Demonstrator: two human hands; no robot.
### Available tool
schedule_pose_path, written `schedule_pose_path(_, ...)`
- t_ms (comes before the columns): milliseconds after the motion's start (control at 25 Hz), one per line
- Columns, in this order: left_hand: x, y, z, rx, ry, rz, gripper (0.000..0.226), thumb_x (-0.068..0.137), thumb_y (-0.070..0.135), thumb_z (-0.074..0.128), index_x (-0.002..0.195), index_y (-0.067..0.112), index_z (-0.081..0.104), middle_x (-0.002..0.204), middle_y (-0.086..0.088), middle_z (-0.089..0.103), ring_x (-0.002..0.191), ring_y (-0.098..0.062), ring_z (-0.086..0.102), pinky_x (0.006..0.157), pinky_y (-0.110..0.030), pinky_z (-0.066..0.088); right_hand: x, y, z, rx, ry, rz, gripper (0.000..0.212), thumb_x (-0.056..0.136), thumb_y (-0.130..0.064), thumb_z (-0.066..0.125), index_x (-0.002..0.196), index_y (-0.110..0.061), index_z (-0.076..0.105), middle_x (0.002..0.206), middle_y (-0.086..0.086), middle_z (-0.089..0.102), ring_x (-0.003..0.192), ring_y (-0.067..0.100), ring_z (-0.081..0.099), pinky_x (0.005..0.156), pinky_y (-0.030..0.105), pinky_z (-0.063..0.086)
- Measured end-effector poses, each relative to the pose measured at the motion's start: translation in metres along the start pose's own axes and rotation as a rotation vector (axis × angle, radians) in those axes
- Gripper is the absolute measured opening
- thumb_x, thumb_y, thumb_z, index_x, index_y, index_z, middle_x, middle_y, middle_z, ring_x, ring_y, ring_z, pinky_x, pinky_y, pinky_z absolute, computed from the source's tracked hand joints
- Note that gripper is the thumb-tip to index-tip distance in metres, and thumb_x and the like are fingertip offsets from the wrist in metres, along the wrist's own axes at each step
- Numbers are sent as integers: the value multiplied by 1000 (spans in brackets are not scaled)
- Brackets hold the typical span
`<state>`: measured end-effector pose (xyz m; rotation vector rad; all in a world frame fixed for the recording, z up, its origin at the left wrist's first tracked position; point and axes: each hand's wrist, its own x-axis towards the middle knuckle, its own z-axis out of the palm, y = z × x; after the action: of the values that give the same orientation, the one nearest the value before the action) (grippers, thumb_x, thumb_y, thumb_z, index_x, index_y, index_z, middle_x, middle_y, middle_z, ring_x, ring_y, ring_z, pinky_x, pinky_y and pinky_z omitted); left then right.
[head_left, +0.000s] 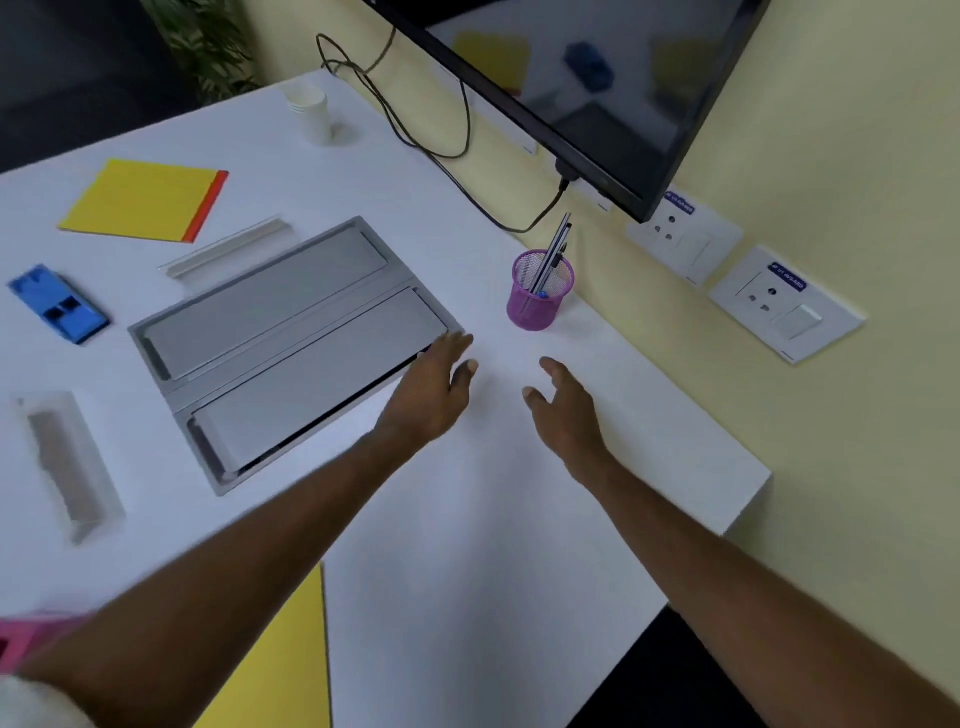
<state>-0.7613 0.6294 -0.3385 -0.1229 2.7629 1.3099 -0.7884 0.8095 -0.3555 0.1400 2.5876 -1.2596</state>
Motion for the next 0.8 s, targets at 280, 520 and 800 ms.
schedule_pose_path(280,-115,-34,-28,210,33,4,54,107,34,39,157,14,31,166,-6,25,157,-24,13,127,-44,13,-95,-46,56,-196,-145,-238,55,100,-19,56,151,-11,37,159,5,37,149,21,33,119,32,30)
schedule_pose_path(520,-217,-70,-63,227,122,-90,57,107,30,40,159,14,25,168,-6,18,158,-24,6,128,-46,13,-175,-76,112,-264,-291,-390,57,101,-21,54,153,-12,32,162,5,31,152,19,26,120,28,26)
schedule_pose_path(800,-324,-137,-77,184,88,-393,64,104,31,46,160,12,19,169,-8,11,158,-26,2,128,-44,11,-234,-67,179,-215,-423,-148,57,93,-12,68,144,-7,43,137,14,47,125,30,53,105,40,47)
